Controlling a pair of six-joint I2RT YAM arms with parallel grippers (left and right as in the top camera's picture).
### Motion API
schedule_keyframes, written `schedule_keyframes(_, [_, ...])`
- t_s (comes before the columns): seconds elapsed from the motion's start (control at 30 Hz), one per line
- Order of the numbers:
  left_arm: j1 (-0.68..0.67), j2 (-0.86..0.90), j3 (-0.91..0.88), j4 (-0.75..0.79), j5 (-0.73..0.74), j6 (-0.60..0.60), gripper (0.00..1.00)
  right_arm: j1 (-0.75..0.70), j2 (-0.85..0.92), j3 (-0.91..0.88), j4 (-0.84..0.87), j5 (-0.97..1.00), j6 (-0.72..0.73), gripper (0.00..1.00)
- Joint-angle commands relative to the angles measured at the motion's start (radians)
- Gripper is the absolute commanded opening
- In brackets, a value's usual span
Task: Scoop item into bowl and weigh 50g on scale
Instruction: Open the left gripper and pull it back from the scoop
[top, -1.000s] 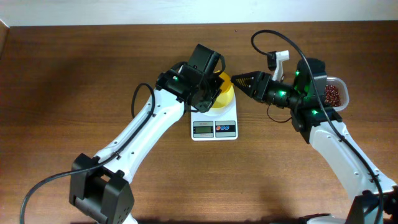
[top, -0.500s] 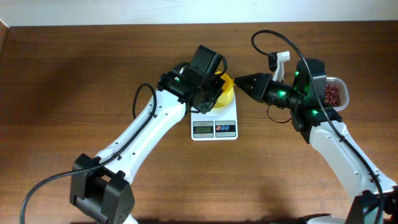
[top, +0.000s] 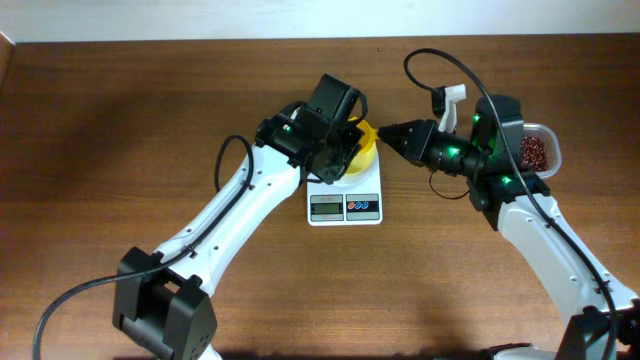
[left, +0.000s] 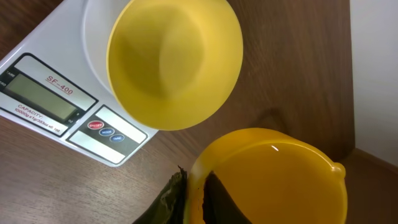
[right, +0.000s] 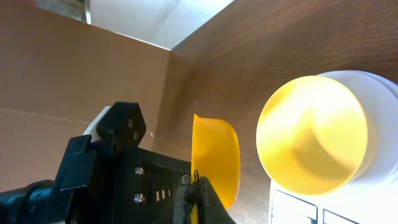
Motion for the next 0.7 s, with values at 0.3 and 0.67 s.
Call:
schedule_keyframes(0.3, [0.043, -0.047, 0.017, -0.023, 0.011, 0.069, 0.99, 0.008, -0.003, 0.014, -0.011, 0.024, -0.015, 0.04])
schedule_keyframes(0.67, [0.204, -0.293, 0.017, -0.118, -0.051, 0.654, 0.99, 0.008, -0.004, 0.015, -0.01, 0.079, -0.129, 0.04])
